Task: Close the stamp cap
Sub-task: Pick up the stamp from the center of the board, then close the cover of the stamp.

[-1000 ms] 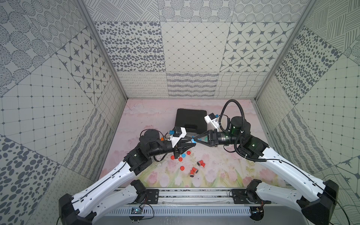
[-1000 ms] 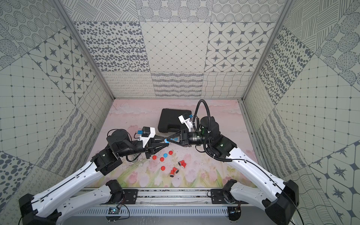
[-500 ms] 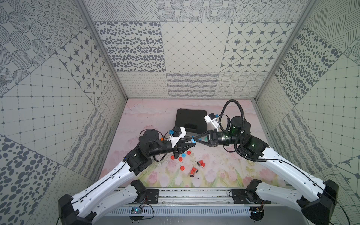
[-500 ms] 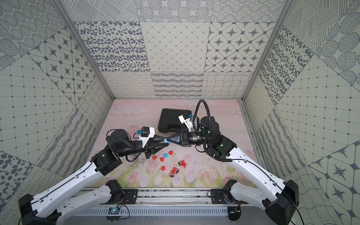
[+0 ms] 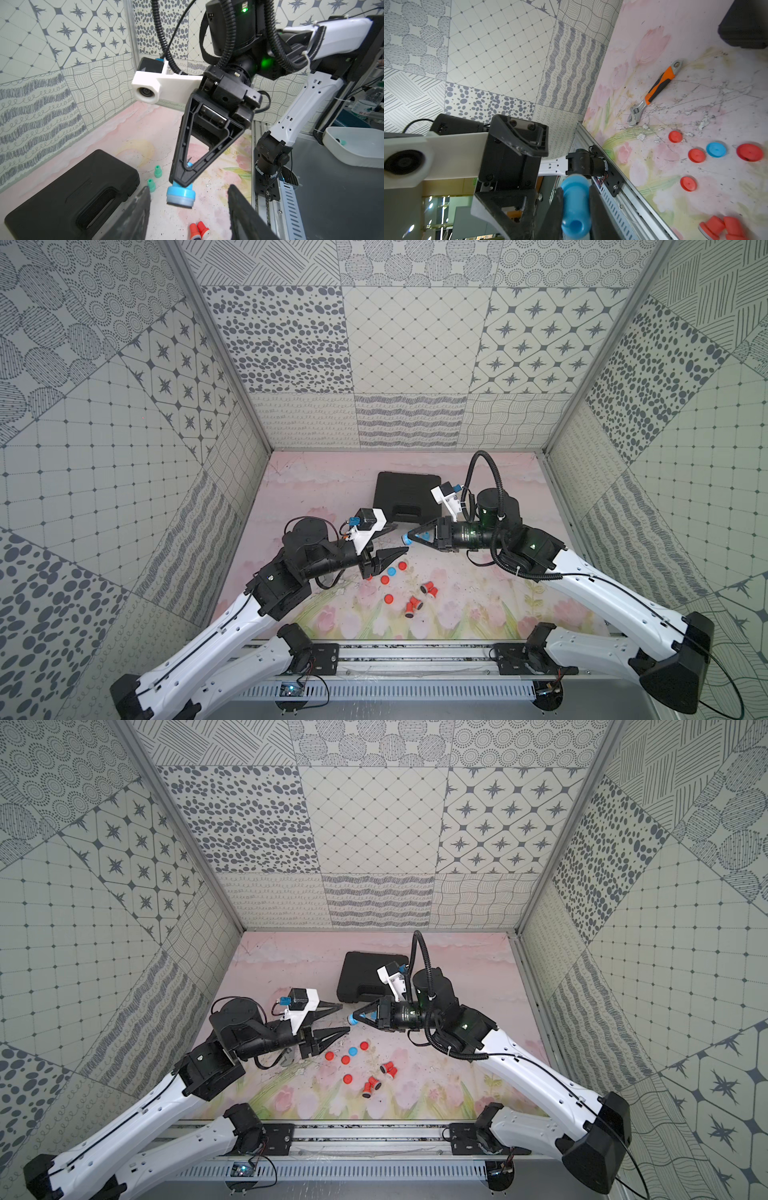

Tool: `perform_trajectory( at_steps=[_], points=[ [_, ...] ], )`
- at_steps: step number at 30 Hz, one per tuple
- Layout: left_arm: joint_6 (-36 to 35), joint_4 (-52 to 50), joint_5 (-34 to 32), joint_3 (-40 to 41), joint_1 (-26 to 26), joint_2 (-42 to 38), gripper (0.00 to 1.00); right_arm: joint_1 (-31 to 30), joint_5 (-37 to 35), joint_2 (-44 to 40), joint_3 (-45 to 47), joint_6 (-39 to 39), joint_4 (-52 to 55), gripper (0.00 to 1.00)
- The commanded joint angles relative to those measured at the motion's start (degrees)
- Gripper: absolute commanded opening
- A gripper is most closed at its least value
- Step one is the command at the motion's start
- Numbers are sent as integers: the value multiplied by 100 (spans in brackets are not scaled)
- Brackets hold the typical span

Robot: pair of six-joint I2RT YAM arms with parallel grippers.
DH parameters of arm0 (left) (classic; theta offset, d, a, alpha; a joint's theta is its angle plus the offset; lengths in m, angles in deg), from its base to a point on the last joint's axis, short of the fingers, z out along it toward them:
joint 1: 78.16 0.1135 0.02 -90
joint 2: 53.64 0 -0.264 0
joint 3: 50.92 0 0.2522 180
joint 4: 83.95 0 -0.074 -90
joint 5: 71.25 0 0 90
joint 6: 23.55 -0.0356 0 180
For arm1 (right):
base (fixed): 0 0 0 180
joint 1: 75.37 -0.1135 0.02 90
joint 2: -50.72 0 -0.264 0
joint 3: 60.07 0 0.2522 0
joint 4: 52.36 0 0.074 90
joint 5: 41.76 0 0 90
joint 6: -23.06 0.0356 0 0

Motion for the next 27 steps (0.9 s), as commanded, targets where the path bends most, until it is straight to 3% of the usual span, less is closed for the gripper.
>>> perform_trajectory(
  at_steps=[1, 7, 14, 20, 27],
  points=[
    [387, -853, -88, -109, 550, -46, 60, -203, -882, 296, -324, -496, 501, 2],
    [902, -900, 513, 52, 1564, -99, 60, -621, -1759, 934, -600, -818, 838, 2],
    [1422, -649, 940, 456, 2669, -178, 60, -976, -2247, 1818, -787, -1082, 795, 3],
    [1491, -762, 407, 617, 3119, -172, 60, -1226, -2951, 2569, -1151, -1502, 1066, 4],
    [820, -1725, -518, 181, 3143, 2, 60, -1245, -3042, 3243, -1127, -1731, 771, 4]
  ],
)
